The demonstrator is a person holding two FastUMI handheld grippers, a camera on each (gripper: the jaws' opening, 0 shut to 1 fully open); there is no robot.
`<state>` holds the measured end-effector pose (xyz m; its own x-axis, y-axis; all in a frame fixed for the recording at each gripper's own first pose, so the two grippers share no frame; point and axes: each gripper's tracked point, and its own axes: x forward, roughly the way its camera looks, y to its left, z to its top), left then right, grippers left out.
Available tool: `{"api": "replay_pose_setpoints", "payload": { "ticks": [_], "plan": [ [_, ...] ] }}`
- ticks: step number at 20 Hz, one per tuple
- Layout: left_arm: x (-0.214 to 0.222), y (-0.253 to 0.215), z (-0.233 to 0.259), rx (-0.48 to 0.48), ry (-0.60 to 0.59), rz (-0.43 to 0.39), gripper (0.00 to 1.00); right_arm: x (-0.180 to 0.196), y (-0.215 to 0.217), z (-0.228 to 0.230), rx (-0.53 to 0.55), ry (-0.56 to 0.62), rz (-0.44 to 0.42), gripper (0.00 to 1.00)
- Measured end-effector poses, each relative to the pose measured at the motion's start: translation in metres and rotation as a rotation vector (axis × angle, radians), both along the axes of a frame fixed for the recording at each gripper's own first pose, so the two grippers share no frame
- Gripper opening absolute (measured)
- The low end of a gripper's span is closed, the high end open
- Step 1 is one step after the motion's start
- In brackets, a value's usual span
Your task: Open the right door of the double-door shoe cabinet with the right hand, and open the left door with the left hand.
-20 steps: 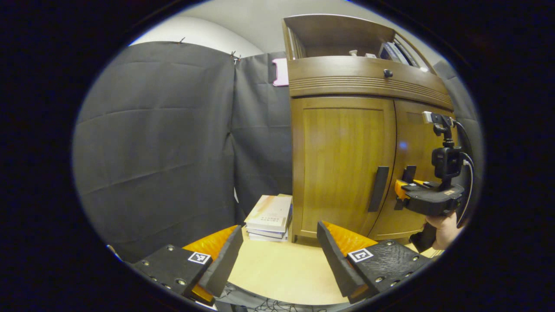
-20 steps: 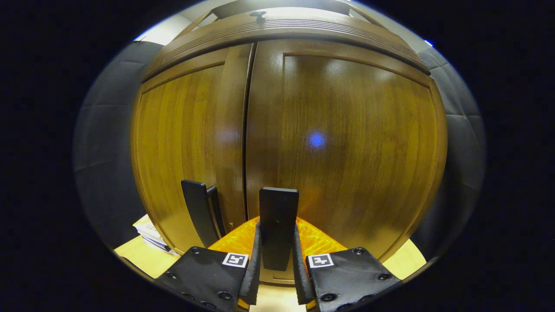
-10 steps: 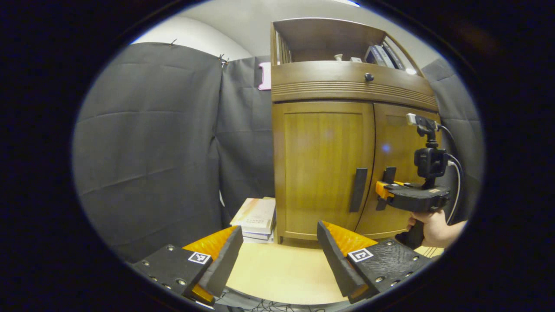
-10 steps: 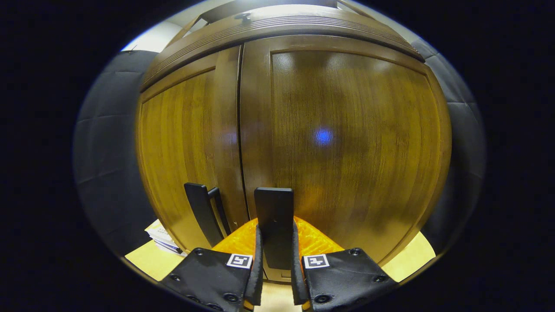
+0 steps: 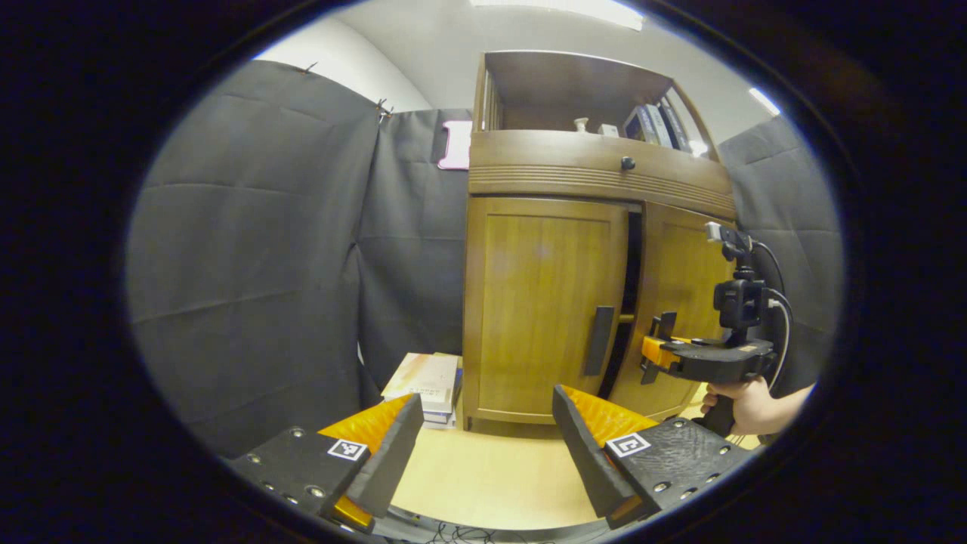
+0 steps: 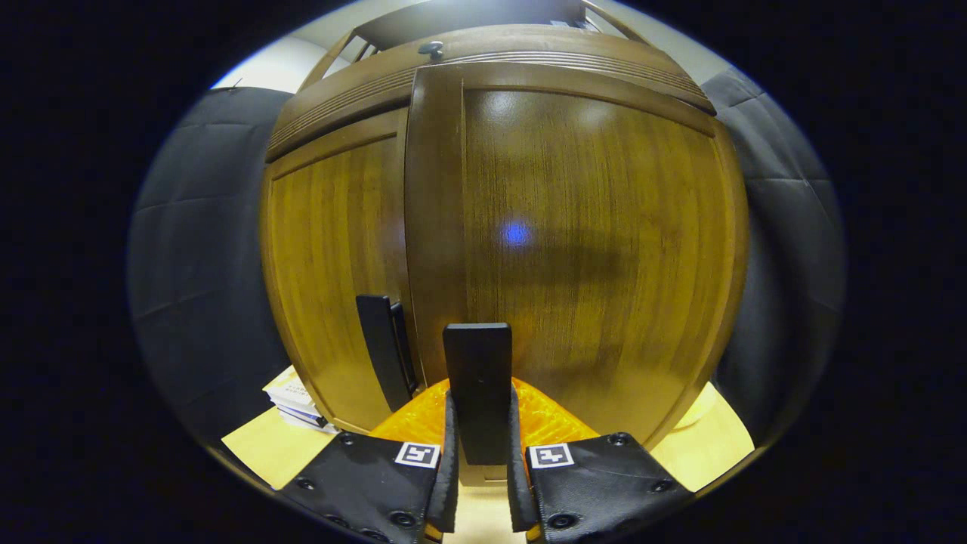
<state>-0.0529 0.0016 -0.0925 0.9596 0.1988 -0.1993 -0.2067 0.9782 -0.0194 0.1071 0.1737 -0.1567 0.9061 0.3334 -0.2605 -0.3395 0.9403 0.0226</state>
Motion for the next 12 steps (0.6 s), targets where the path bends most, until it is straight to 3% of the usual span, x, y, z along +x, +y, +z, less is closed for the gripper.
{"api": "replay_pose_setpoints", "payload": {
  "ticks": [12],
  "plan": [
    [-0.016, -0.003, 0.000, -0.062, -0.040, -0.155, 1.00, -0.062, -0.047, 0.003, 0.009, 0.027, -0.011, 0.29]
  ]
}}
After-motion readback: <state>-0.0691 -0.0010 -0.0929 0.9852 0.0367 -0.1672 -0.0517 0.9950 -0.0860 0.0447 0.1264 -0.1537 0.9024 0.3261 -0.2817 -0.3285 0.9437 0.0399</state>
